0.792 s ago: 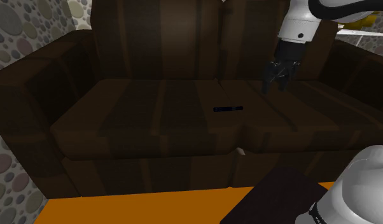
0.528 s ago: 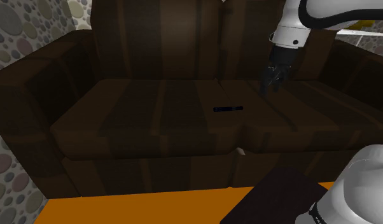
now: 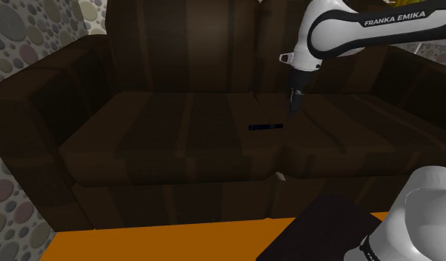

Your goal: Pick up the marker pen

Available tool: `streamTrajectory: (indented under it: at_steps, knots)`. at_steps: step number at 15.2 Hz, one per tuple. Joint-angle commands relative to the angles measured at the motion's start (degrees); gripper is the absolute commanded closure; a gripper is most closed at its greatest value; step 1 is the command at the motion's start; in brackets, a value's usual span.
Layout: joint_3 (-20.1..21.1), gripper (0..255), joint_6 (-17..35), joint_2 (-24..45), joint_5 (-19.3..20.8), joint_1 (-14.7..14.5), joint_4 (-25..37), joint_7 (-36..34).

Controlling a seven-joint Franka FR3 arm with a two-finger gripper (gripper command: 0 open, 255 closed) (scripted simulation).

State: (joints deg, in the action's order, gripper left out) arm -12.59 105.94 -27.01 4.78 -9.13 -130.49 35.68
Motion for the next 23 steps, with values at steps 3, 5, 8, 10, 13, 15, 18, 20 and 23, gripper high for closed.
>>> streamTrajectory:
  at_steps: [3, 5, 8, 10, 13, 15, 18, 20, 23]
  knots:
    - [-2.7, 0, 5.9, 7.6, 0.4, -4.3, 2.7, 17.0]
    - [-3.7, 0, 8.7, 11.2, 0.1, -6.3, 4.0, 25.1]
    - [-3.8, 0, 10.5, 11.9, 0.1, -6.3, 2.9, 25.9]
    - [-3.9, 0, 12.1, 12.3, 0.0, -6.3, 1.7, 25.9]
    - [-4.1, 0, 14.9, 13.2, -0.1, -6.3, -0.3, 26.0]
    - [-4.1, 0, 14.9, 13.2, -0.1, -6.3, -0.3, 26.0]
    - [-4.1, 255, 14.8, 13.2, -0.1, -6.3, -0.1, 26.0]
    - [-4.1, 255, 14.8, 13.2, -0.1, -6.3, -0.1, 26.0]
    - [-4.1, 255, 14.8, 13.2, -0.1, -6.3, -0.1, 26.0]
